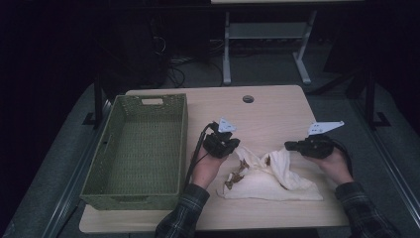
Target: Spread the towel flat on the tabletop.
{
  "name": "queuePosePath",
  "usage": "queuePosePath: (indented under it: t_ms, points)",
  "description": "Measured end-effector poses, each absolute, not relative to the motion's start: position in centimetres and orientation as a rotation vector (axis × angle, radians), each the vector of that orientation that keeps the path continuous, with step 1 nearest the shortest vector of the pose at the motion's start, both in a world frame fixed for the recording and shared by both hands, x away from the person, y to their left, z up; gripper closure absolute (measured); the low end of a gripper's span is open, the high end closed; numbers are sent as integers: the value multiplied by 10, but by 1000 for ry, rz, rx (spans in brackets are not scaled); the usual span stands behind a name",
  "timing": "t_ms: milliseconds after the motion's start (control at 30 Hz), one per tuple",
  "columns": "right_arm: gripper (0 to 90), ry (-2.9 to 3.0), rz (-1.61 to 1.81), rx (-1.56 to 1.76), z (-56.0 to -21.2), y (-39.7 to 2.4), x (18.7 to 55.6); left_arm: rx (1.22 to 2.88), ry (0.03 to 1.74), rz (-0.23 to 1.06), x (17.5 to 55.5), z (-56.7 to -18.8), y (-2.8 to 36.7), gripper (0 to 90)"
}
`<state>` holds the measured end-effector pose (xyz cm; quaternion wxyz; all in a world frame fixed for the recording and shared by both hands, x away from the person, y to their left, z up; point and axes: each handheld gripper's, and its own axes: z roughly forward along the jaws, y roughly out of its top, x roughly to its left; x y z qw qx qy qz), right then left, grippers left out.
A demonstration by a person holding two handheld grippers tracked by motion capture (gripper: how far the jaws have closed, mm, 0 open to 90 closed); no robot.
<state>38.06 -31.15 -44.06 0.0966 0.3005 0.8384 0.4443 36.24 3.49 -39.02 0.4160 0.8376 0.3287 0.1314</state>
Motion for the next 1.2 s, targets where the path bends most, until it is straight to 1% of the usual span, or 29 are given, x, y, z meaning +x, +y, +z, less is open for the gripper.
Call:
queuePosePath:
  t_ms: [100, 267, 300, 367, 433, 500, 667, 933, 1100, 1200]
  points:
    - [873, 2451, 1323, 922, -436, -325, 394, 2080, 859, 345, 374, -388, 36, 883]
    - [873, 2433, 1324, 951, -433, -336, 405, 2062, 886, 368, 386, -391, 36, 883]
    - [873, 2423, 1322, 960, -431, -340, 412, 2052, 909, 387, 391, -392, 36, 883]
    - [873, 2417, 1323, 963, -430, -342, 414, 2045, 922, 397, 396, -394, 38, 883]
    - [873, 2410, 1303, 973, -427, -344, 425, 2019, 955, 407, 405, -396, 41, 884]
    - [873, 2406, 1300, 976, -427, -345, 428, 2013, 971, 410, 410, -397, 42, 884]
    - [873, 2374, 1273, 990, -424, -347, 449, 2017, 994, 446, 426, -399, 42, 884]
    - [869, 2318, 1258, 1042, -421, -356, 465, 2038, 1011, 487, 451, -405, 37, 883]
    - [871, 2305, 1231, 1085, -427, -362, 472, 2053, 1041, 507, 471, -413, 36, 883]
    - [871, 2309, 1228, 1093, -429, -363, 474, 2058, 1048, 505, 476, -418, 36, 881]
